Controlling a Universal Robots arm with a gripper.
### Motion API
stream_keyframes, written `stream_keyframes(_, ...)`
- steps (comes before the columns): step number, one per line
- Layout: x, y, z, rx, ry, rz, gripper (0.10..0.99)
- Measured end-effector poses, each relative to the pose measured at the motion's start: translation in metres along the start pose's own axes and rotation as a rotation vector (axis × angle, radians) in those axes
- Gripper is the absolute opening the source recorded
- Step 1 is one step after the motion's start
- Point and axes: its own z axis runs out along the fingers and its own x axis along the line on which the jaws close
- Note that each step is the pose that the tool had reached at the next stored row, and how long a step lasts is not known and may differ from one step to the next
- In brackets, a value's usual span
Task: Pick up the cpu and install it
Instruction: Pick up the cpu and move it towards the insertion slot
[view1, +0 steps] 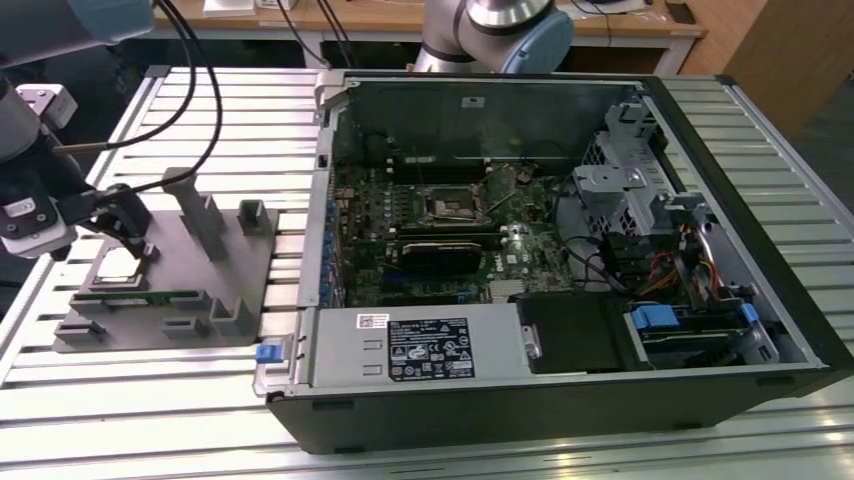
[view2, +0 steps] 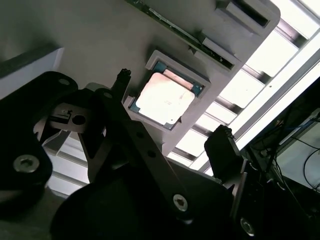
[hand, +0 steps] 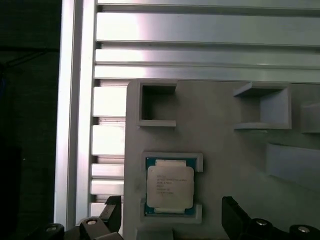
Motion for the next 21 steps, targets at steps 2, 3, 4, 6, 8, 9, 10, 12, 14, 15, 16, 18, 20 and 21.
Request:
stream_keyframes(2, -0.0007, 0.0, 0.0023, 0.0, -0.0002, 0.005, 0.878)
stream_keyframes(3, -0.0012, -0.0001, 0.0036, 0.0, -0.0004, 0.008, 0.878)
stream_keyframes(4, -0.0018, -0.0002, 0.005, 0.0, -0.0005, 0.011, 0.878)
stream_keyframes(6, -0.0028, -0.0003, 0.0082, 0.0, -0.0008, 0.016, 0.878)
stream_keyframes(8, -0.0034, -0.0005, 0.0117, 0.0, -0.001, 0.023, 0.878)
stream_keyframes(9, -0.0035, -0.0005, 0.0135, 0.0, -0.0012, 0.027, 0.878)
stream_keyframes(10, -0.0036, -0.0007, 0.0153, 0.0, -0.0014, 0.03, 0.878)
stream_keyframes(12, -0.0036, -0.0004, 0.0186, 0.0, -0.0018, 0.04, 0.878)
stream_keyframes(14, -0.0036, 0.0008, 0.0209, 0.0, -0.0021, 0.048, 0.878)
stream_keyframes(15, -0.0036, 0.0013, 0.0215, 0.0, -0.0021, 0.049, 0.878)
stream_keyframes(16, -0.0036, 0.0015, 0.0222, 0.0, -0.0023, 0.05, 0.878)
stream_keyframes(18, -0.0036, 0.0018, 0.023, 0.0, -0.0023, 0.05, 0.878)
stream_keyframes(20, -0.0036, 0.0021, 0.0237, 0.0, -0.0022, 0.05, 0.878)
stream_keyframes(21, -0.0036, 0.0022, 0.0241, 0.0, -0.0022, 0.05, 0.878)
